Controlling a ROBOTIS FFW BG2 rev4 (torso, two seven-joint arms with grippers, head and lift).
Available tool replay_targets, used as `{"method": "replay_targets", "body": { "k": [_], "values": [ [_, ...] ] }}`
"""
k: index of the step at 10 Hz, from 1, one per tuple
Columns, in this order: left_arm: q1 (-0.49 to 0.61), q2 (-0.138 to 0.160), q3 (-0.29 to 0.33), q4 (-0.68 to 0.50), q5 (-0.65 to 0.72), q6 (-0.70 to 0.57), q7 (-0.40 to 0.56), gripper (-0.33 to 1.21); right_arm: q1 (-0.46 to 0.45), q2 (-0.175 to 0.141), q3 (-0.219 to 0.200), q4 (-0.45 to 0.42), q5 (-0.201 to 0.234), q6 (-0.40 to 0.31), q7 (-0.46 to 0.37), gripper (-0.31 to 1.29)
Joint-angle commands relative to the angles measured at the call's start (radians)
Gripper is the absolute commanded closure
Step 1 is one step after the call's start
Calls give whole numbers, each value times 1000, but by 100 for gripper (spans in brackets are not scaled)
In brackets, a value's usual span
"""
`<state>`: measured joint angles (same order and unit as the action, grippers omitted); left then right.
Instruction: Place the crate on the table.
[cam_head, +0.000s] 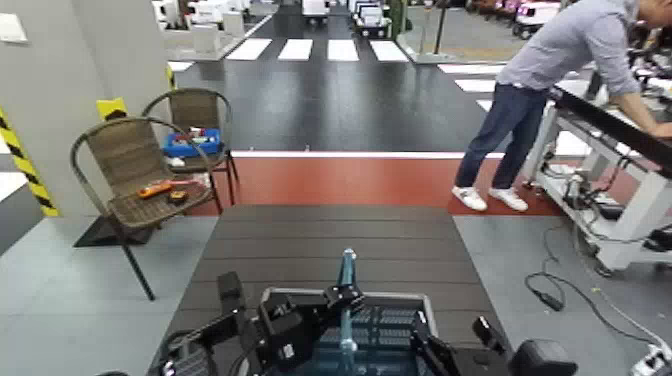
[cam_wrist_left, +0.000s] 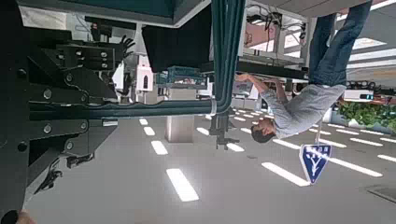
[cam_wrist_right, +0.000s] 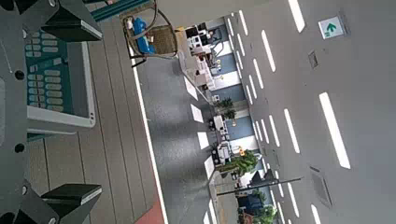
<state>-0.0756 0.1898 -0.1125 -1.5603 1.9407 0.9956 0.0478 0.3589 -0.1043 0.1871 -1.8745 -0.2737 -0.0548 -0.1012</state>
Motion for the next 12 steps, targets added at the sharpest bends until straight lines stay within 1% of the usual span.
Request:
{"method": "replay_targets", "body": {
  "k": [1,5,8,10,12],
  "values": [
    [-61,3,-32,66,-40,-8,-36,114,0,0,2,0,-1,0,0,15],
    [-171,13,-111,172,-100,-58,-123,114,-5,0,6,3,-4,1,0,15],
    [-240,8,-164,258,-111,-100,-177,114,-8,-2,9,5,-4,3,0,15],
    [-286,2,-182,306,-158,-121,-232,115,-12,-3,14,5,-7,3,1,15],
    [-335,-1,-216,370,-189,-140,-284,115,-14,-3,17,6,-9,3,1,15]
  ]
}}
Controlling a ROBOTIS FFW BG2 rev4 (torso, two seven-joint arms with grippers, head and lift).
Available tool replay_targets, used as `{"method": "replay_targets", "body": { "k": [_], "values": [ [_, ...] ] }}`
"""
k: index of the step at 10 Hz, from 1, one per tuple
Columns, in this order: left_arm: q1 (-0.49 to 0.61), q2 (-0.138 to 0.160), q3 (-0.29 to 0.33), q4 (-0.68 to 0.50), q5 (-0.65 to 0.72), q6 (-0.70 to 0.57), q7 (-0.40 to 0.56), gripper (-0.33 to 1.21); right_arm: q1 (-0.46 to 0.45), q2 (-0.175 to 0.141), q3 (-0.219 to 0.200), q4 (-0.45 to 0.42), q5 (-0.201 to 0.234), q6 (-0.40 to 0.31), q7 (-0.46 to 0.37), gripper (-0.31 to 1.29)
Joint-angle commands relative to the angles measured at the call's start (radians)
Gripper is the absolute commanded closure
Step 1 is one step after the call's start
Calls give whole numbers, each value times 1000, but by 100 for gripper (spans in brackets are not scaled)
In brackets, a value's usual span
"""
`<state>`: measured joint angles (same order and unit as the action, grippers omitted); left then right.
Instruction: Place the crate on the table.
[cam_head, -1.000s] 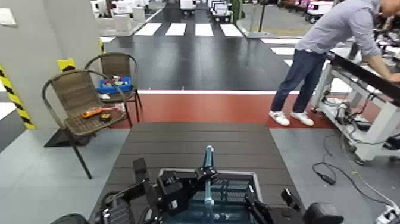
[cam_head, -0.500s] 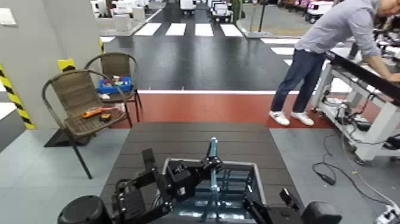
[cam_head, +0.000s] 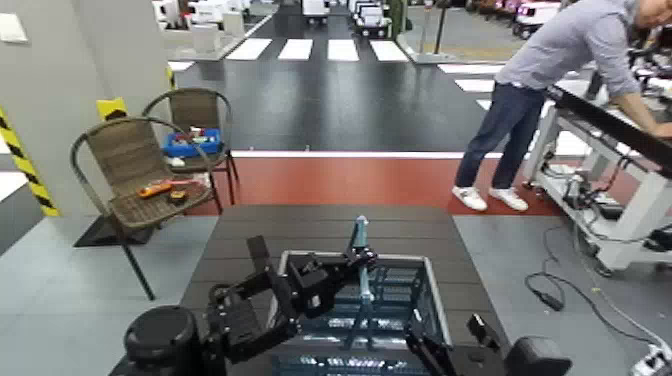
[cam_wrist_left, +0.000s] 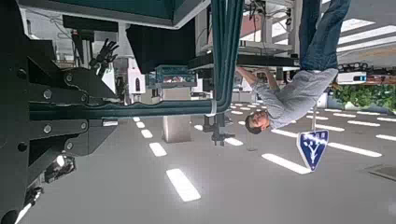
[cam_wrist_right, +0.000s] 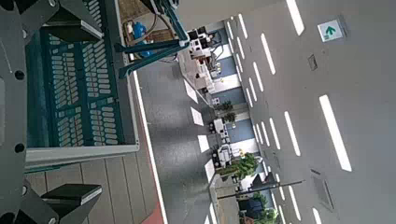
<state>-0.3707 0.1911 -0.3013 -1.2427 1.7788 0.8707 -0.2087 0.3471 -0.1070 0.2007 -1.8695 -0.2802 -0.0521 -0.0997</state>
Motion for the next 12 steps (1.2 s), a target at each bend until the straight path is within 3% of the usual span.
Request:
{"method": "replay_targets", "body": {
  "k": [1,7,12],
  "values": [
    [-66,-5,-44,86,-41,-21,-49,114,-4,0,3,3,-2,0,0,15],
    [-168,-16,-98,233,-55,-24,-107,114,-11,-3,13,9,-7,-5,0,15],
    [-185,-18,-105,267,-59,-30,-112,114,-13,-3,11,10,-7,-12,0,15]
  ]
}}
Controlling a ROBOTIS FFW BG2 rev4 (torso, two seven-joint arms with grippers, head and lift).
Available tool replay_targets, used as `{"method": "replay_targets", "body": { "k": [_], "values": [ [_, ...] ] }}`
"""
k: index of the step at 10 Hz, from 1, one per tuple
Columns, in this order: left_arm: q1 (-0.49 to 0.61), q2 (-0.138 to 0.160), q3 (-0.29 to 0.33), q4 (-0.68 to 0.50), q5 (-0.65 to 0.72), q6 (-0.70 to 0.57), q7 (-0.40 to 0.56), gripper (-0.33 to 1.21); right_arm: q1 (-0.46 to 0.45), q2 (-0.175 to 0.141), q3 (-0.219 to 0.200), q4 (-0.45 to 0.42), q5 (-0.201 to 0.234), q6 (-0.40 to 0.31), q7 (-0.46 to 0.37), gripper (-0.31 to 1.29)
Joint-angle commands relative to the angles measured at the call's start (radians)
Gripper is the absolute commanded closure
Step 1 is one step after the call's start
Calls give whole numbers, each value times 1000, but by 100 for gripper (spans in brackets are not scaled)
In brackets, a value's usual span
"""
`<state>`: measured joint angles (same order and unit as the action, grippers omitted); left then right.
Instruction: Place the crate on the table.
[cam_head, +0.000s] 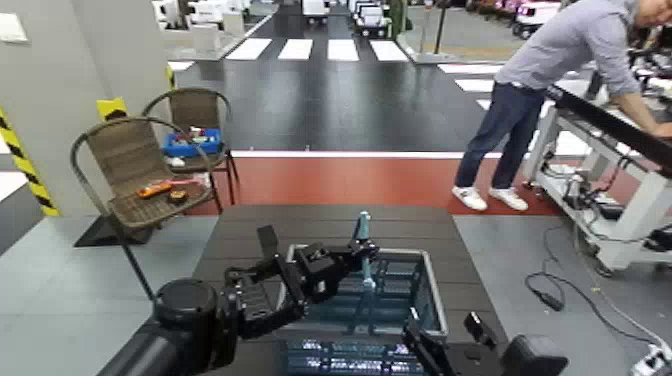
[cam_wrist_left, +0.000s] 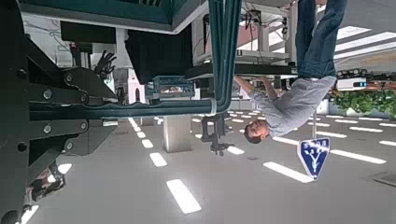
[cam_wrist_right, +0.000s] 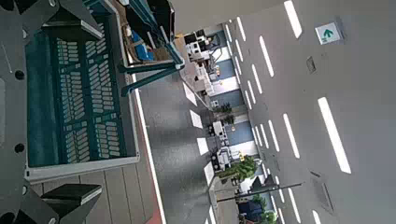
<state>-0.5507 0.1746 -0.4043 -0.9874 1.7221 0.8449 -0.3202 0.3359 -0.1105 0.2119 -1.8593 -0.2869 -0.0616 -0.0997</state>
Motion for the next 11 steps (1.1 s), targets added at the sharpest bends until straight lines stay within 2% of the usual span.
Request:
{"method": "replay_targets", "body": {
  "k": [1,7,9,10,11],
  "values": [
    [-8,-1,-5,18,-4,-6,0,114,-1,0,0,2,-2,-4,0,15],
    [-9,-6,-27,53,-7,-20,-25,107,-3,-3,0,5,-2,-12,2,15],
    [-8,-6,-27,55,-10,-26,-33,90,-3,-2,0,5,-2,-10,2,15],
    [-8,-6,-27,55,-12,-27,-36,74,-1,-2,0,5,-2,-12,2,15],
    [-6,-6,-25,55,-16,-27,-39,52,-1,-2,-2,5,-3,-12,2,15]
  ]
}}
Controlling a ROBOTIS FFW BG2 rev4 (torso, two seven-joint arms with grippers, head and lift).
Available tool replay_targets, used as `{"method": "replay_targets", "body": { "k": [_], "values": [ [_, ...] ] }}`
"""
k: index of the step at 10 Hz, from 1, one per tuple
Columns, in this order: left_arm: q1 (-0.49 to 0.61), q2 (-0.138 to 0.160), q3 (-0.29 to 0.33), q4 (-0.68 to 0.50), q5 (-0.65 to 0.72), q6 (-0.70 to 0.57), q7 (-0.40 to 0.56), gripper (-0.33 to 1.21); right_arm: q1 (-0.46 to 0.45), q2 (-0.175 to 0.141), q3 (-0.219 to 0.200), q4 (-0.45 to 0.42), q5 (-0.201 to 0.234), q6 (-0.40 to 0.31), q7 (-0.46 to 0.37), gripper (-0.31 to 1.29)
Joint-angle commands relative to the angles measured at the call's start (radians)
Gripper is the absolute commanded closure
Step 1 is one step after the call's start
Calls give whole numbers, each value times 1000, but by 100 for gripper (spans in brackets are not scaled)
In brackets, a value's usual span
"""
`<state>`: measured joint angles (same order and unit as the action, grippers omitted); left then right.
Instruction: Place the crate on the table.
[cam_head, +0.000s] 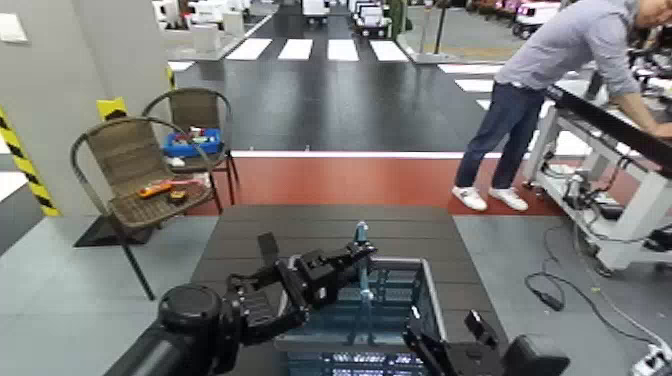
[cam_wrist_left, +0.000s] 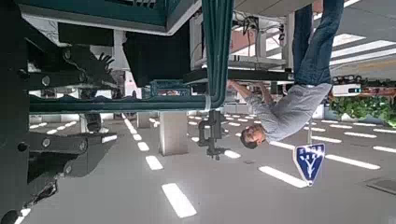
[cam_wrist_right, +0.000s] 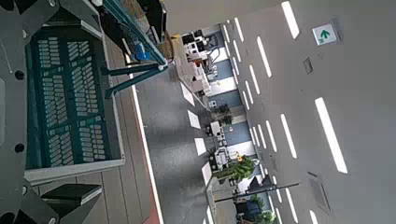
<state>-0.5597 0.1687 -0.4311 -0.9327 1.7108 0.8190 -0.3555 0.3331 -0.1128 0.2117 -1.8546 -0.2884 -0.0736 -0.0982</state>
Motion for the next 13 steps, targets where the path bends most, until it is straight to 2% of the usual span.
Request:
{"method": "replay_targets", "body": {
  "k": [1,3,6,8,10,13],
  "values": [
    [4,0,12,0,-28,-9,-10,35,1,2,-2,0,-2,0,0,15],
    [18,-2,64,-15,-126,-50,-17,13,4,2,-5,-2,-2,0,0,15],
    [69,5,155,-135,-321,-150,-14,11,7,4,-8,-3,-2,2,0,15],
    [161,8,256,-333,-522,-235,84,12,11,5,-11,-6,-2,2,0,15],
    [262,6,316,-521,-697,-353,161,12,14,7,-14,-8,-2,2,0,15],
    [429,20,333,-732,-863,-506,205,12,17,8,-15,-9,-2,0,0,15]
  ]
}}
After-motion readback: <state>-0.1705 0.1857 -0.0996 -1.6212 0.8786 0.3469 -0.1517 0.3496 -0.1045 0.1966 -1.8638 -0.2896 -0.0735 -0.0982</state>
